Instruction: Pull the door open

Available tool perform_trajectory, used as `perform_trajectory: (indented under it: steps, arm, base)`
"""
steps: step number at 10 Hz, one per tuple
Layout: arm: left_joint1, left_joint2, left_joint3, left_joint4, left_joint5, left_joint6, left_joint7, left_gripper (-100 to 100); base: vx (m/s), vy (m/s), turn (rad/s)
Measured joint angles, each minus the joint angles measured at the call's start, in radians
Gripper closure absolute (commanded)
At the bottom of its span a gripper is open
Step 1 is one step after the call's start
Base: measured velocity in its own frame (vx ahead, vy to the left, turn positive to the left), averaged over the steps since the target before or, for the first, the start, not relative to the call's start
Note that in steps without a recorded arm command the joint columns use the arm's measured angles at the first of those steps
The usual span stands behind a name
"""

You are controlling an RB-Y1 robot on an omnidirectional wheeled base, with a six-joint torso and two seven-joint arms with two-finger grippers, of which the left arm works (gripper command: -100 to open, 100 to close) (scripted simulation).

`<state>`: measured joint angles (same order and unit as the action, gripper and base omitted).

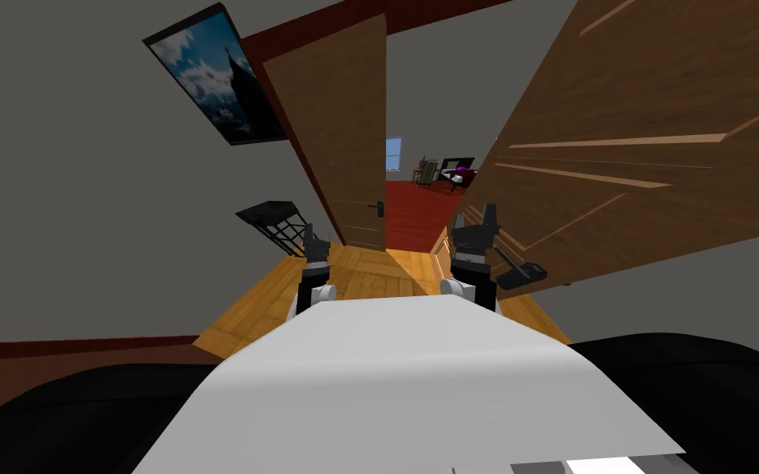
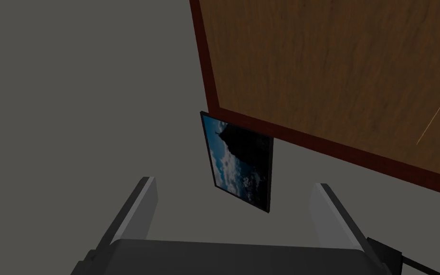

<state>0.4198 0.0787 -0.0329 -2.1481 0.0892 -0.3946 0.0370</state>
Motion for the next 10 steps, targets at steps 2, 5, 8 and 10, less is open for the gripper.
perform_trajectory:
  steps: [2, 5, 8, 10]
  arm:
    - [-0.014, 0.014, 0.004, 0.040, 0.004, -0.002, 0.007, -100]
    - [-0.045, 0.034, 0.005, 0.117, 0.007, 0.000, 0.019, -100]
    - [-0.078, 0.050, 0.009, 0.179, 0.011, 0.009, 0.029, -100]
    - [-0.099, 0.065, 0.014, 0.218, 0.015, 0.017, 0.037, -100]
  base:
    - [0.109, -0.030, -0.092]
    - [0.122, -0.033, -0.066]
    - [0.112, -0.038, -0.064]
    - [0.097, -0.023, -0.072]
